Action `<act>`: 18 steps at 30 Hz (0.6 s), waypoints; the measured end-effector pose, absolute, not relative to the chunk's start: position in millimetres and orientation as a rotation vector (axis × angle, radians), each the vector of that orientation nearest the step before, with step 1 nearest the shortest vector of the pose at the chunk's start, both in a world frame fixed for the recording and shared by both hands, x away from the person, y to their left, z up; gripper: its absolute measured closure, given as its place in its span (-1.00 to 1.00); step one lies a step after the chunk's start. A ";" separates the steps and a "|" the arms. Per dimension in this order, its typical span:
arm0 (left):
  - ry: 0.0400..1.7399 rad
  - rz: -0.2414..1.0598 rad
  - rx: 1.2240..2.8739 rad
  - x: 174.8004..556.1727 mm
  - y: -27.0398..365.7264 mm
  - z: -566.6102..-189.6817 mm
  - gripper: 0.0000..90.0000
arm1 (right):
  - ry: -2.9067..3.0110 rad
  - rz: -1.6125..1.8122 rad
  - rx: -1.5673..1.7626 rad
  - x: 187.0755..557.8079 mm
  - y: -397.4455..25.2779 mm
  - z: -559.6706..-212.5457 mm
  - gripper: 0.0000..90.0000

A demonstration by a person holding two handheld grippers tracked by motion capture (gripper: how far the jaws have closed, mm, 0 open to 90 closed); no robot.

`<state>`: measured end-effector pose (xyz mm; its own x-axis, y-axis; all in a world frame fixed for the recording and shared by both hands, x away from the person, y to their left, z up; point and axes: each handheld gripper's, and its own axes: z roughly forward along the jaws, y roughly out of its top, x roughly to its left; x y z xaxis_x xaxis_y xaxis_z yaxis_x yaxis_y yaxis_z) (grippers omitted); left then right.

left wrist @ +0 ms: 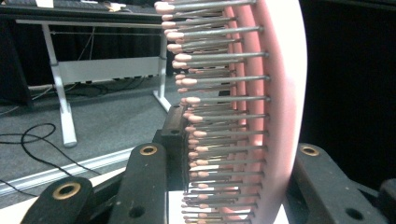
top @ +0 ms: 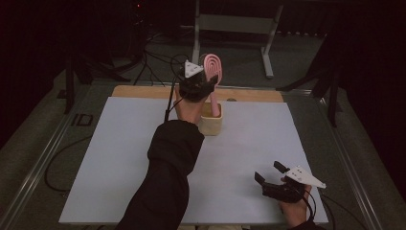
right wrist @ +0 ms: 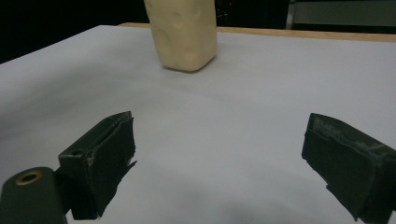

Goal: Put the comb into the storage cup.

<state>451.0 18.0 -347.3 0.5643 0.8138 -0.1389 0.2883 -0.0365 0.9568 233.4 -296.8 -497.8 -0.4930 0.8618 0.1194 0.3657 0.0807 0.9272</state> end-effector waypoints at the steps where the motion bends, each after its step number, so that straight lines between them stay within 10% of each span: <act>1: 0.953 0.545 1.601 451.1 17.9 -347.7 0.42 | 1.900 1.408 1.211 233.4 -296.6 -497.9 -0.80; 18: 0.961 0.530 1.602 452.0 15.9 -354.3 0.42 | 1.902 1.406 1.212 233.7 -296.5 -498.2 -0.80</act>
<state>452.0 15.9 -354.3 0.5647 0.8107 -0.1548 0.3023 -0.0286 0.9528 233.7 -296.5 -498.2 -0.4930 0.8615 0.1217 0.3693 0.0805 0.9258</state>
